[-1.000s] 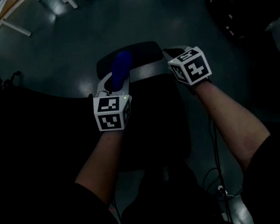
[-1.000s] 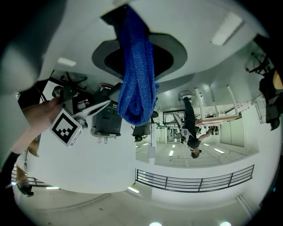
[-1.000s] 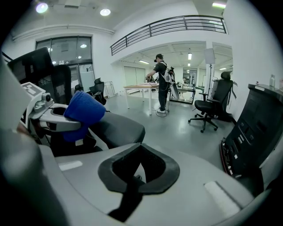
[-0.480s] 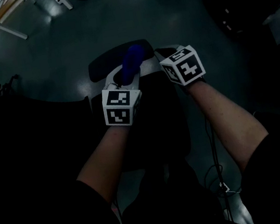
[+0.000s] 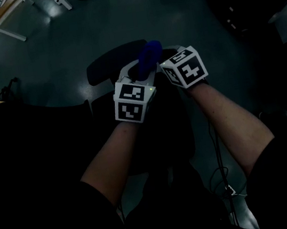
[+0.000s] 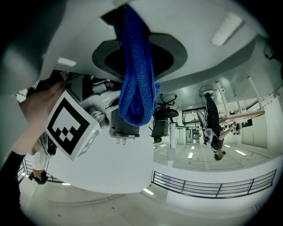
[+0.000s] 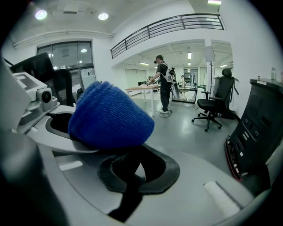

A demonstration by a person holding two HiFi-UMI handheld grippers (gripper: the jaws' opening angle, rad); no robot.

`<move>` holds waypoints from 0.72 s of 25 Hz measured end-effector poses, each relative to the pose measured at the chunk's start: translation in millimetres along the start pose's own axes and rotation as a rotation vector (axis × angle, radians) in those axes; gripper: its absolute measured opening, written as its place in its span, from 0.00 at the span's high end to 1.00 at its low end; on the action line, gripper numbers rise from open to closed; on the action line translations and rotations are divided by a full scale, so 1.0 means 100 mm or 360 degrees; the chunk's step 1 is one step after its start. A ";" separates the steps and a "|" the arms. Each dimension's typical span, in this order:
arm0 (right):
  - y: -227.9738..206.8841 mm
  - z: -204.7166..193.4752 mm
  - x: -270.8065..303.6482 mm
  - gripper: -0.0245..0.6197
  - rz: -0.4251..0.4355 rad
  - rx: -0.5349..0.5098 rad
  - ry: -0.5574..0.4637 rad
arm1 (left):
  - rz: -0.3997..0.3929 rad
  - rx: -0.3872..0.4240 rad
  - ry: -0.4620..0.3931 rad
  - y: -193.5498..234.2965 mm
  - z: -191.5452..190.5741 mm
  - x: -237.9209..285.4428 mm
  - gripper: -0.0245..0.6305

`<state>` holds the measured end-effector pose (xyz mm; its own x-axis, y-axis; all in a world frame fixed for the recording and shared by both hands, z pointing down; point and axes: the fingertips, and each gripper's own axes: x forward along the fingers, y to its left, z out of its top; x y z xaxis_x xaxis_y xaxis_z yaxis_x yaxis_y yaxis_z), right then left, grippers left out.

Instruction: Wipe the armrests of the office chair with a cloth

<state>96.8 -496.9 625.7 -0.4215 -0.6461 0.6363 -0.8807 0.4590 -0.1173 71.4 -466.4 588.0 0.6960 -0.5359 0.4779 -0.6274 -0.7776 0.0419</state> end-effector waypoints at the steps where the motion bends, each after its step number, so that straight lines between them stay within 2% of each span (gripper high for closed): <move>1: 0.00 0.00 0.01 0.96 0.0000 0.0000 0.0005 | -0.0003 -0.0012 0.0001 0.00 0.01 0.02 0.78; 7: 0.03 0.02 0.02 0.96 -0.0002 -0.0018 0.0034 | -0.0013 0.0011 0.0000 0.04 0.08 -0.04 0.78; 11: 0.03 0.03 0.02 0.96 0.0009 -0.0041 0.0026 | 0.0000 0.0071 -0.0030 0.14 0.17 -0.21 0.78; 15: 0.01 0.07 0.01 0.96 0.0005 -0.0060 0.0018 | 0.0091 0.0054 -0.0052 0.50 0.28 -0.47 0.78; 18: 0.04 0.09 0.01 0.95 0.0006 -0.0076 0.0025 | 0.0220 0.0032 -0.0048 0.89 0.32 -0.74 0.78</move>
<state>90.8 -501.1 619.6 -0.4213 -0.6349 0.6477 -0.8675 0.4904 -0.0836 -24.2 -506.4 528.7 0.6137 -0.6479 0.4512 -0.7112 -0.7018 -0.0403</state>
